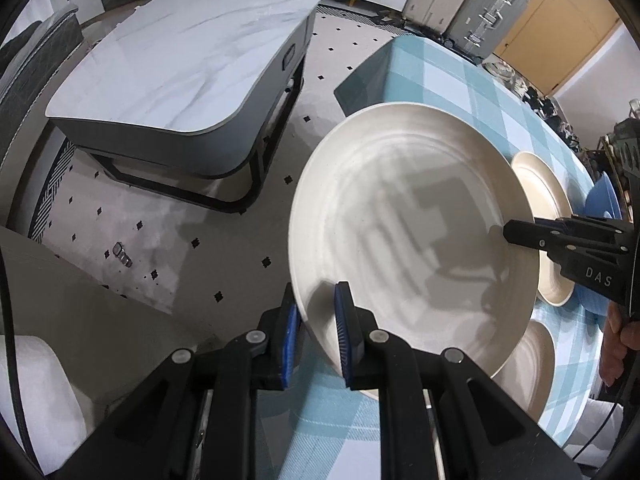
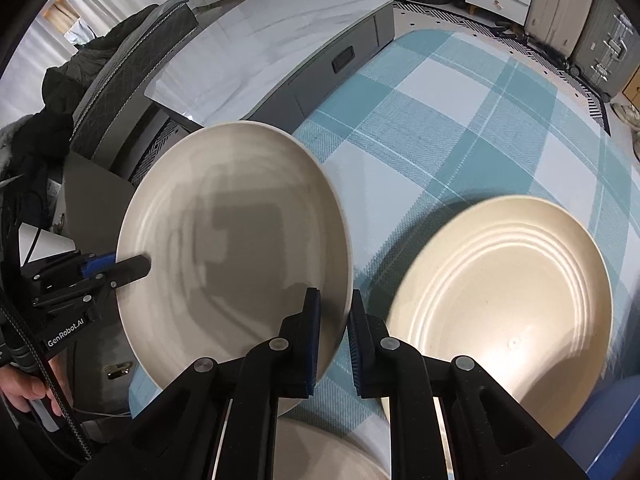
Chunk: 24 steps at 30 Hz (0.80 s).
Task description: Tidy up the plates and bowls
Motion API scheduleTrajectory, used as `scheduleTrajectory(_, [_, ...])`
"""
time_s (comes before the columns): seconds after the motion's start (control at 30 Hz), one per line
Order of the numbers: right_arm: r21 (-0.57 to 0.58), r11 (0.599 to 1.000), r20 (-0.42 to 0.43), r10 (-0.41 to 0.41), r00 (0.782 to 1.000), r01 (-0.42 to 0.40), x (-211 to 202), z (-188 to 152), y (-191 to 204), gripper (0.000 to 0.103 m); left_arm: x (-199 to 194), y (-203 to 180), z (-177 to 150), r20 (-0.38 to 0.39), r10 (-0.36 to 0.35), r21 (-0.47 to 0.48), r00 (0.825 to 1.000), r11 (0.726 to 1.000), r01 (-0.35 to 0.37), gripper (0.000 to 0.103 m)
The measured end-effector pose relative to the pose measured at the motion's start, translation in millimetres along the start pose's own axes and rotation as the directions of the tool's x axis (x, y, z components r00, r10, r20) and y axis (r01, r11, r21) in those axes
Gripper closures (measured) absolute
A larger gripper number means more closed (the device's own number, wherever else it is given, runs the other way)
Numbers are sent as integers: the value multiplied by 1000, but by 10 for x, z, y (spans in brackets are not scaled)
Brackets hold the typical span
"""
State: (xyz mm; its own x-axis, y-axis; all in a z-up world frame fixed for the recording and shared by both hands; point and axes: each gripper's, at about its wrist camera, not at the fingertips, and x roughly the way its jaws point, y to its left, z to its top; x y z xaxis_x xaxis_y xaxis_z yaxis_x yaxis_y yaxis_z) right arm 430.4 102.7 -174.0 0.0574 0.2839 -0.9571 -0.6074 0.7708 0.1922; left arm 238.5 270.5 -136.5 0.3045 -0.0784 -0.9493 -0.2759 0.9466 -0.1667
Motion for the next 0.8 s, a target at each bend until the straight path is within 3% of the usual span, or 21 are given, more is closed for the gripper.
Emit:
scheduleTrajectory(0.27, [3,1000,6,-10,1000,10,-178,-235,-3,91,-127,-180,-152,5,5,32,1000,999,-5,88])
scheduleTrajectory(0.8, [36,996,3,-85,996,85,-457,-1061,-15,91,-218,-559,-792,-35,-34,90,999,995,37,88])
